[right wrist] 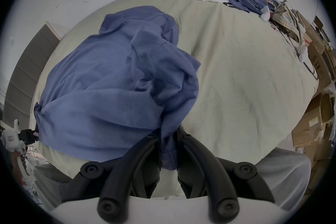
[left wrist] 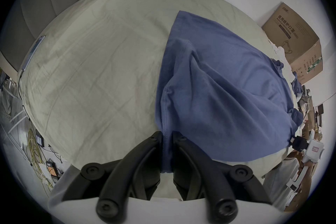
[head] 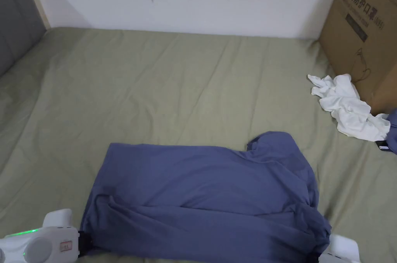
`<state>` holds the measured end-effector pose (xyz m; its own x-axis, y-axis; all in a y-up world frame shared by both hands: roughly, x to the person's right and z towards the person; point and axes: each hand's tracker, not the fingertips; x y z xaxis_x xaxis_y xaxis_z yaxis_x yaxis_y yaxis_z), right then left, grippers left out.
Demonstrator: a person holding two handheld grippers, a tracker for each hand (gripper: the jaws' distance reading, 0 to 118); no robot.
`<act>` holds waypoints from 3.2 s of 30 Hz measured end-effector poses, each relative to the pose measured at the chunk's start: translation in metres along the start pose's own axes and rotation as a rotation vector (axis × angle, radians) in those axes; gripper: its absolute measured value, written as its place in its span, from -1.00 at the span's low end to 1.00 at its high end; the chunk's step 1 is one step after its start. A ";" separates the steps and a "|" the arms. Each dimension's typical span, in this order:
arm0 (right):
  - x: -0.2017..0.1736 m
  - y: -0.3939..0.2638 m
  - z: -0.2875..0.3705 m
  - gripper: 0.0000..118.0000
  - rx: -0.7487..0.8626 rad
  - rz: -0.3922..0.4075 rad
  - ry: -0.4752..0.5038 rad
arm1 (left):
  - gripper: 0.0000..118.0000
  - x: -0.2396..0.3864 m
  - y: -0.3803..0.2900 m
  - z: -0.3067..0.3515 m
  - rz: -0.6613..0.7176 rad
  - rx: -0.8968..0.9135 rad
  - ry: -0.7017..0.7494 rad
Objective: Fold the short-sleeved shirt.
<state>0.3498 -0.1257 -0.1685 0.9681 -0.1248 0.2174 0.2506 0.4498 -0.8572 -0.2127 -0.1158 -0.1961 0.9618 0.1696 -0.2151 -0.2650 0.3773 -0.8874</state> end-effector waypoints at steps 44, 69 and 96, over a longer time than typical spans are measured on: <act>-0.112 0.106 0.181 -0.96 0.837 0.193 0.064 | -0.91 0.114 0.098 0.135 -0.165 0.701 -0.126; -0.117 0.178 0.064 -0.96 0.616 0.168 0.000 | 1.00 0.066 0.256 -0.108 -0.043 0.070 0.056; -0.047 0.268 -0.109 0.93 0.125 0.150 -0.035 | -0.86 0.096 0.208 -0.024 -0.259 0.265 -0.065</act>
<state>0.3710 -0.0959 -0.4597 0.9938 -0.0183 0.1094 0.1004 0.5679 -0.8169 -0.1739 -0.0426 -0.4115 0.9951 0.0920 0.0365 -0.0305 0.6363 -0.7708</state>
